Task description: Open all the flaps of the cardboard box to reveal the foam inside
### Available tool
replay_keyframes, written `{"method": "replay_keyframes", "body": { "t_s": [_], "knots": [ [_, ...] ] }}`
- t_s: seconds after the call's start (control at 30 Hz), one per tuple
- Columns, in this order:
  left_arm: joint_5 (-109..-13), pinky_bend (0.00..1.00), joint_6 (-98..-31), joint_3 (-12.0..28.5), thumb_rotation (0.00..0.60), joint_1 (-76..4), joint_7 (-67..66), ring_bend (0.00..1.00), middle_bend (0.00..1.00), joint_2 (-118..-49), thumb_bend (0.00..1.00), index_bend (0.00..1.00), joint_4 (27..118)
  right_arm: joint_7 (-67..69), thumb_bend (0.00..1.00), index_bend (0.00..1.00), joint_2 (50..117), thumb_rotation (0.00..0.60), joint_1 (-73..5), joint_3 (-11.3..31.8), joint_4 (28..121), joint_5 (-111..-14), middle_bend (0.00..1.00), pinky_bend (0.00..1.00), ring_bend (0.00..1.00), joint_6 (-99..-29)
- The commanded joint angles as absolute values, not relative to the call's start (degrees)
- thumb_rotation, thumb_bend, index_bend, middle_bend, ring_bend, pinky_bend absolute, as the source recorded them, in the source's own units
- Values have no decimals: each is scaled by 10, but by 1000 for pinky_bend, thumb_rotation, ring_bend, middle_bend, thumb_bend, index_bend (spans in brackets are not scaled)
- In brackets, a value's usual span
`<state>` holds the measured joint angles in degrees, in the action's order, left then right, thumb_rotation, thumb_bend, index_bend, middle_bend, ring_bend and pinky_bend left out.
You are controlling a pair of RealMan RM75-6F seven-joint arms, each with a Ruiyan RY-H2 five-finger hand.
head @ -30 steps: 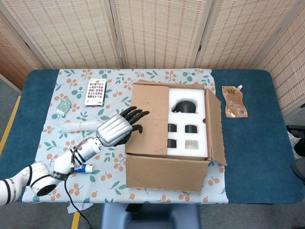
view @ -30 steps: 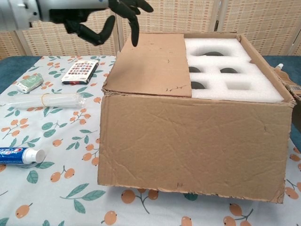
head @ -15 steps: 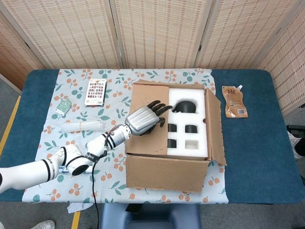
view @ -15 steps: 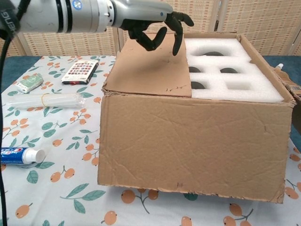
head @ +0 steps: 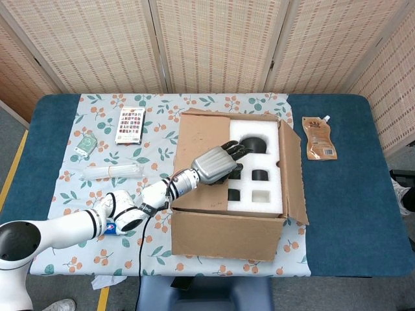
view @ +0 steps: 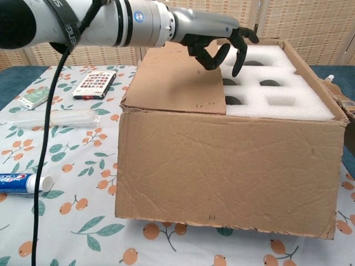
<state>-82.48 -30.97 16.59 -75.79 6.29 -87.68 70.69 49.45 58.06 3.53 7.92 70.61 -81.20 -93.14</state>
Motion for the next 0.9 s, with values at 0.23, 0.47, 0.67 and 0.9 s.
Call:
{"method": "replay_keyframes", "body": {
  "t_s": [0.23, 0.47, 0.67, 0.9],
  "knots": [
    [-832, 0, -307, 145, 600, -777, 93, 0, 0, -902, 1000, 492, 660, 505, 261, 313, 581, 432, 37, 79, 700, -818, 0, 0, 0, -924],
    [-831, 0, -303, 133, 600, -782, 100, 0, 0, -898, 1000, 545, 651, 508, 260, 313, 580, 432, 38, 78, 699, -828, 0, 0, 0, -925],
    [-828, 0, -312, 127, 600, -781, 95, 0, 0, -897, 1000, 567, 652, 510, 261, 313, 578, 432, 38, 76, 700, -832, 0, 0, 0, -921],
    [-823, 0, -323, 124, 600, -779, 86, 0, 0, -893, 1000, 586, 659, 505, 261, 313, 578, 432, 37, 74, 703, -837, 0, 0, 0, -919]
  ]
}}
